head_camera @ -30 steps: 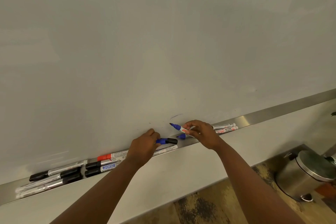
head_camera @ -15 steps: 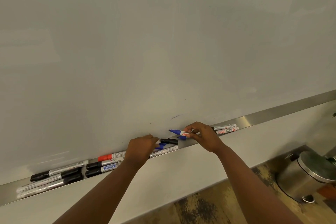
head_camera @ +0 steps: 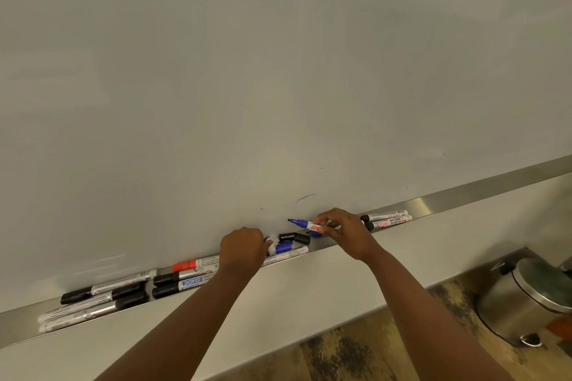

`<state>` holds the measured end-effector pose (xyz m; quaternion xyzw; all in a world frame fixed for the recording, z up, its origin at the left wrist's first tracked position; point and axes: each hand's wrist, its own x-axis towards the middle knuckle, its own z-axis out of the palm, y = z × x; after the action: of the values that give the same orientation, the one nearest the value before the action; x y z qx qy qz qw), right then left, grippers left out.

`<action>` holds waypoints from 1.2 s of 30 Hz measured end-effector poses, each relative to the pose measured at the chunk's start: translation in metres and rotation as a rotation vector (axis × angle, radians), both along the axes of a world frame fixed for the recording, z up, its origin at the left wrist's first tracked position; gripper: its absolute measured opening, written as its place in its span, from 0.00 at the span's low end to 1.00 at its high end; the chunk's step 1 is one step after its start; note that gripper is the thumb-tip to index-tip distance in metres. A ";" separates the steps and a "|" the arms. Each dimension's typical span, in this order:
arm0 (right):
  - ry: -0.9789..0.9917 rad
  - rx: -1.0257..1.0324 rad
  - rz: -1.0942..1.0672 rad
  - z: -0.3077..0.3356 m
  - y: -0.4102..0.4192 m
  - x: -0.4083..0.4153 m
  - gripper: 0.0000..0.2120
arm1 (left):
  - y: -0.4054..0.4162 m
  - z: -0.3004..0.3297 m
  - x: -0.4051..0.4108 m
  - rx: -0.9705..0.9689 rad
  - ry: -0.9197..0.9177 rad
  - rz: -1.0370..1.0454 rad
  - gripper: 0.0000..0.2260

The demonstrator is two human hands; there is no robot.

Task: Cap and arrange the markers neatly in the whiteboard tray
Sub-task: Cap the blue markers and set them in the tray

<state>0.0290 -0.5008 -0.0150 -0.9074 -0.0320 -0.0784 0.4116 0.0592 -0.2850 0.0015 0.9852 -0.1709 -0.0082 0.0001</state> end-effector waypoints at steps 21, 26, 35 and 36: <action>-0.010 -0.070 0.000 0.000 0.009 -0.019 0.08 | -0.017 -0.013 -0.008 -0.345 0.001 0.214 0.12; 0.006 -0.046 -0.007 0.000 0.011 -0.021 0.07 | -0.017 -0.010 -0.014 -0.765 -0.015 0.267 0.12; 0.067 -0.014 0.025 0.001 0.017 -0.022 0.05 | -0.027 -0.002 -0.022 -1.578 0.378 0.603 0.10; 0.064 0.001 0.022 0.002 0.018 -0.021 0.05 | -0.028 -0.001 -0.022 -1.601 0.395 0.620 0.11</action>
<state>0.0076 -0.4827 -0.0133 -0.9088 -0.0289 -0.0449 0.4139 0.0368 -0.3127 0.0002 0.6718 0.1529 -0.0557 0.7226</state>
